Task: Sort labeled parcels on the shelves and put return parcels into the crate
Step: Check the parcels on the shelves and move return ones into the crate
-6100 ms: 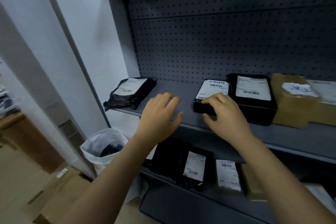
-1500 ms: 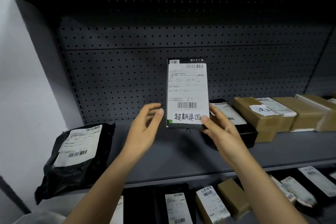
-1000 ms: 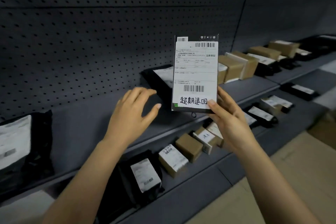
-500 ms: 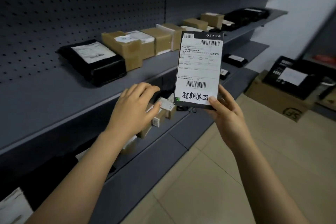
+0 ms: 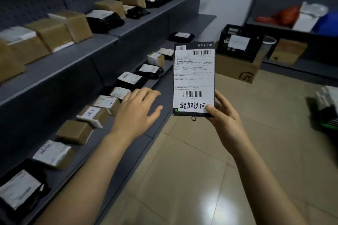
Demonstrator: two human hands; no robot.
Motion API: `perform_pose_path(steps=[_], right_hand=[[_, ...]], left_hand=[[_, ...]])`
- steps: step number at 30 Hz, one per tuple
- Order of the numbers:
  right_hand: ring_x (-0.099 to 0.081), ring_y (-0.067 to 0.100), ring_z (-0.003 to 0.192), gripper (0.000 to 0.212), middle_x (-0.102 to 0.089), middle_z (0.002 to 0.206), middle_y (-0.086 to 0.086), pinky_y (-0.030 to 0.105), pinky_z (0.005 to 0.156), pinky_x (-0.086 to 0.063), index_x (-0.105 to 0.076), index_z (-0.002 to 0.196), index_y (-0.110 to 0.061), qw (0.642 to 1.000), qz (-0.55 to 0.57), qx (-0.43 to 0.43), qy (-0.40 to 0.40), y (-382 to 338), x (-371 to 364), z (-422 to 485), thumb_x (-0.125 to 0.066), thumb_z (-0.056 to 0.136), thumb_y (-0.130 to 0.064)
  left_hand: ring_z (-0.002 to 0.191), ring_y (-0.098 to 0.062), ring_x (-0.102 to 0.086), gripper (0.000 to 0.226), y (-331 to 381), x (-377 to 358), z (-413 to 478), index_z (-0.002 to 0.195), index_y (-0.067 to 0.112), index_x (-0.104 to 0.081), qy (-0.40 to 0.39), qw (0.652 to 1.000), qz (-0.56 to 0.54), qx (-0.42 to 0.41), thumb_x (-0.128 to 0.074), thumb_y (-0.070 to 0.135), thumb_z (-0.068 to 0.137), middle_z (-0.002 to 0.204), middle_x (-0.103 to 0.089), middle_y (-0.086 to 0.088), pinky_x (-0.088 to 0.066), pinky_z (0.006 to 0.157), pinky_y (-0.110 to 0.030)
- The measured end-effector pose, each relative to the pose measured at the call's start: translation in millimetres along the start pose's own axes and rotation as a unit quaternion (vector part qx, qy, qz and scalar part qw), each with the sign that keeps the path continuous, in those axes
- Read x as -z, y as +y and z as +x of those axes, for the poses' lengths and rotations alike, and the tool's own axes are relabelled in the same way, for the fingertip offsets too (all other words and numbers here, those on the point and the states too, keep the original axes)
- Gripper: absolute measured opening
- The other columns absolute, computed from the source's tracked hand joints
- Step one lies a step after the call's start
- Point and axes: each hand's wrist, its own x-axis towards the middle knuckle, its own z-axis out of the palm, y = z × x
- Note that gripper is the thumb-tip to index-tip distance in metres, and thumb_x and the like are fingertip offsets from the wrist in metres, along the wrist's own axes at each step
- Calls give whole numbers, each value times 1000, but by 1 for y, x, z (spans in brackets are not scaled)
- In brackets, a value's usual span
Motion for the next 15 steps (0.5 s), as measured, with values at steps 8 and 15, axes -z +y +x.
perform_pose_path(steps=[8,15], right_hand=[[-66,22,110,52,-69,119,8,35,94,-51,-45,143,-16,991,38,-76,108,39,87,21,-56,93,-2],[-67,22,107,51,-68,118,12,34,93,-51,-46,142,-18,980,34,-103,169,52,130,94,-56,94,-3]], left_hand=[[94,-23,-59,39,40,-85,48,113,15,-62,-112,992,-17,-63,-47,40,88,103,-60,-1,-45,79,-37],[92,-24,-59,41,34,-163,133,113,13,-63,-149,981,-39,-116,-46,40,88,102,-60,-2,-46,79,-38]])
